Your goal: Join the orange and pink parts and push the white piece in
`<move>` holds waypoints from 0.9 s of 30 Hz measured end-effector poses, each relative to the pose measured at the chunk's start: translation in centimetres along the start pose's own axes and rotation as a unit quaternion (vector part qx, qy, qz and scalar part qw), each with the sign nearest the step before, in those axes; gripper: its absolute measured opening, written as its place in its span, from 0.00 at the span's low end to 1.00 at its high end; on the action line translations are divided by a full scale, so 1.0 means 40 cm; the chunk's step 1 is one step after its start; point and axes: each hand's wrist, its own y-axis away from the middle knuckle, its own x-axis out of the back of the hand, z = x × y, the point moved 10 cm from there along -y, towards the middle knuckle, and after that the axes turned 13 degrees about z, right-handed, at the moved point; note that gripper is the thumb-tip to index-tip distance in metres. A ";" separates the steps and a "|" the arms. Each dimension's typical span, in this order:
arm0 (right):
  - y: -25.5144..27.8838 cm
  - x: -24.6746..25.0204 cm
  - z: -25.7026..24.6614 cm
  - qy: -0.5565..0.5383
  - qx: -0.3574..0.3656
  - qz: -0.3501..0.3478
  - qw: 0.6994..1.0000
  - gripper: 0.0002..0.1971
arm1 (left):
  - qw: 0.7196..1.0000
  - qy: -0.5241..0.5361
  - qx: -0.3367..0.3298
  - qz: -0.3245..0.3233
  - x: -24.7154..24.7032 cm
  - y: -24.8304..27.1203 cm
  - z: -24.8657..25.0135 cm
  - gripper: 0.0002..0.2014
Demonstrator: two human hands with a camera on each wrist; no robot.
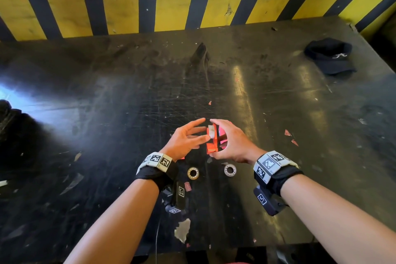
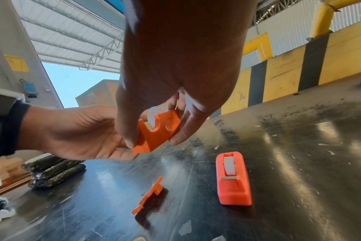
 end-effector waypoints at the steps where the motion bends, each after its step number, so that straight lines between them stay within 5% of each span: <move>1: -0.002 -0.001 0.006 0.002 -0.003 0.002 1.000 0.54 | 1.000 -0.011 0.012 0.016 0.018 -0.011 -0.020 0.30; 3: -0.006 -0.008 0.021 0.004 -0.010 -0.001 1.000 0.54 | 0.992 -0.094 0.021 0.086 0.081 -0.039 -0.066 0.26; 7: -0.012 -0.033 0.051 0.014 -0.023 -0.012 1.000 0.54 | 0.922 -0.334 0.063 0.182 0.186 -0.067 -0.185 0.26; 12: 0.000 -0.057 0.080 0.019 -0.039 -0.023 0.999 0.54 | 0.897 -0.389 0.105 0.183 0.158 -0.079 -0.269 0.41; 16: 0.019 -0.070 0.088 0.016 -0.044 -0.024 0.999 0.53 | 0.886 -0.401 0.111 0.206 0.136 -0.079 -0.286 0.35; 22: 0.039 -0.063 0.099 0.023 -0.048 -0.018 0.998 0.53 | 0.909 -0.323 0.160 0.207 0.142 -0.056 -0.315 0.30; 27: 0.040 -0.028 0.095 0.011 -0.038 -0.005 0.999 0.53 | 0.971 -0.098 0.175 0.130 0.067 -0.024 -0.236 0.20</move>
